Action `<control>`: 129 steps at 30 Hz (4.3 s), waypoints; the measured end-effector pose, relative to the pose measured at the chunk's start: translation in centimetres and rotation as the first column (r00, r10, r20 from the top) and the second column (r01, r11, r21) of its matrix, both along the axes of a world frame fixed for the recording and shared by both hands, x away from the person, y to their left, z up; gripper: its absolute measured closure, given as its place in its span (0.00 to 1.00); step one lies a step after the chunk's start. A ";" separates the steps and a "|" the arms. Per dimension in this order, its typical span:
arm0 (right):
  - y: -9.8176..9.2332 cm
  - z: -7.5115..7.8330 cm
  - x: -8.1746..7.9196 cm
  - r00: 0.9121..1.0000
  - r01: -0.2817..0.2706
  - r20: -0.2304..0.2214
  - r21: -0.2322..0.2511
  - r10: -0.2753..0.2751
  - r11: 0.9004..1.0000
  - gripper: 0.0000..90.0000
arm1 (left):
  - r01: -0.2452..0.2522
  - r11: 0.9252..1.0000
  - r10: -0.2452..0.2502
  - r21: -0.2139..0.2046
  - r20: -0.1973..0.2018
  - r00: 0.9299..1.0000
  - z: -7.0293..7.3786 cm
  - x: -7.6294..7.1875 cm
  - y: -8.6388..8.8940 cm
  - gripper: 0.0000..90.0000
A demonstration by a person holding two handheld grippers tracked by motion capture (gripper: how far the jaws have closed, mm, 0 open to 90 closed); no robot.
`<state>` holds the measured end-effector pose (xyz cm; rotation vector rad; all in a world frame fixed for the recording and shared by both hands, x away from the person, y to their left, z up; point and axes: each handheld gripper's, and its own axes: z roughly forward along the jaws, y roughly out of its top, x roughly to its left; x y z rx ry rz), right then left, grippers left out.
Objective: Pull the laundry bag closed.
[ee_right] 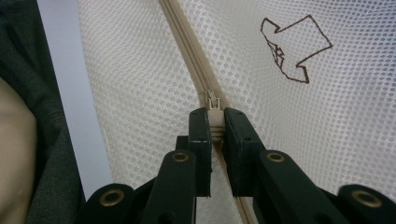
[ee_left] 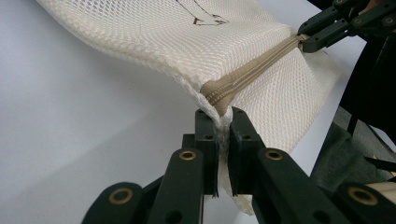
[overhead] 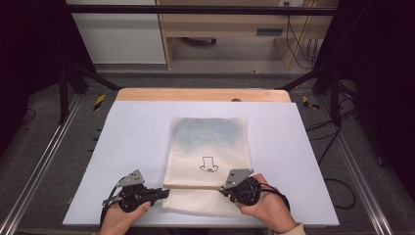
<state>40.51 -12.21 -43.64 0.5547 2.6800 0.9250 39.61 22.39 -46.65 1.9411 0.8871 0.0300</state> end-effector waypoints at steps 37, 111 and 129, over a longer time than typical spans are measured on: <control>-3.2 0.1 -0.4 0.998 0.057 -0.002 0.014 -0.057 0.998 0.91 | 0.000 1.000 0.000 0.000 0.002 1.000 0.0 0.0 0.0 0.93; -7.7 0.5 -0.9 0.991 0.137 0.004 0.028 -0.137 0.990 0.91 | -0.006 1.000 0.007 -0.015 0.010 1.000 0.2 0.1 0.2 0.93; -8.4 0.4 -1.0 0.989 0.146 0.000 0.033 -0.146 0.989 0.91 | -0.007 1.000 0.007 -0.012 0.015 1.000 0.2 0.1 0.1 0.93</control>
